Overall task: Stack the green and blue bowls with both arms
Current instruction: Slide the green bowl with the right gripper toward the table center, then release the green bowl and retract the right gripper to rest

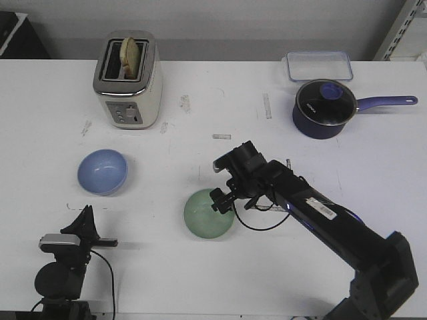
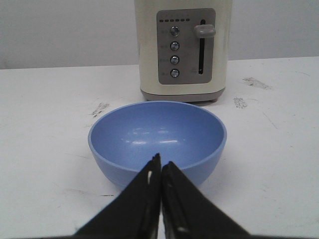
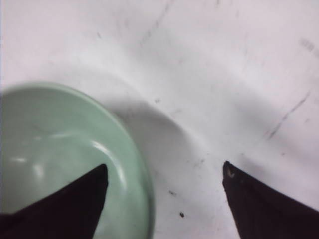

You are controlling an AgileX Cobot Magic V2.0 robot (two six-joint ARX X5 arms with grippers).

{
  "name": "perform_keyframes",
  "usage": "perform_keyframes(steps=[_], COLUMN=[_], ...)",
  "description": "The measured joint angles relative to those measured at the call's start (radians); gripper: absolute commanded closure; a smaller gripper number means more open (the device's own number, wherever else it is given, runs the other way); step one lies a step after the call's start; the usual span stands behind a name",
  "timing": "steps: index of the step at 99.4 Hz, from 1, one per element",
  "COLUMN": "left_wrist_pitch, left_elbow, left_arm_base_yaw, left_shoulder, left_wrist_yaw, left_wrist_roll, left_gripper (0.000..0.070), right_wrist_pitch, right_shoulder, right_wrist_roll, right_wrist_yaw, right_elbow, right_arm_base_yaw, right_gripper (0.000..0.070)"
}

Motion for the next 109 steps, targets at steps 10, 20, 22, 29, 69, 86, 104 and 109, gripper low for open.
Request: perform_keyframes(steps=[10,20,22,29,69,86,104,109], left_wrist_pitch=[0.0,0.0,0.0,0.0,0.0,-0.007,-0.007,-0.001], left_elbow=[0.0,0.0,0.0,0.0,0.0,0.0,0.0,0.0], left_arm_base_yaw=[0.0,0.0,0.0,0.0,0.0,0.0,0.0,0.0], left_shoulder=[0.0,0.0,0.0,0.0,0.0,0.0,0.0,0.0], left_wrist_yaw=[0.0,0.0,0.0,0.0,0.0,0.0,-0.003,-0.008], left_wrist_roll=[0.0,0.0,0.0,0.0,0.0,0.0,-0.036,-0.062], left_gripper=[0.0698,0.0699,0.0698,0.0699,0.0698,0.0697,0.0699,0.0699], right_wrist_pitch=[0.013,0.035,0.034,0.02,0.133,0.241,0.334,0.351], right_shoulder=[-0.082,-0.175,-0.193,-0.255,-0.622,-0.817,-0.988,-1.028], right_wrist_roll=[0.0,0.001,0.002,0.002,-0.003,-0.014,-0.027,-0.034], right_wrist_yaw=[0.011,0.06,0.073,0.123,0.219,0.22,0.219,0.217], right_elbow=[0.011,0.02,0.021,0.022,-0.301,-0.557,-0.728,-0.76], right_arm_base_yaw=[-0.018,-0.046,-0.055,-0.092,-0.422,-0.529,-0.562,-0.562], right_gripper=[0.0235,0.0455,0.0495,0.062,0.0691,0.0691,0.0691,0.0691])
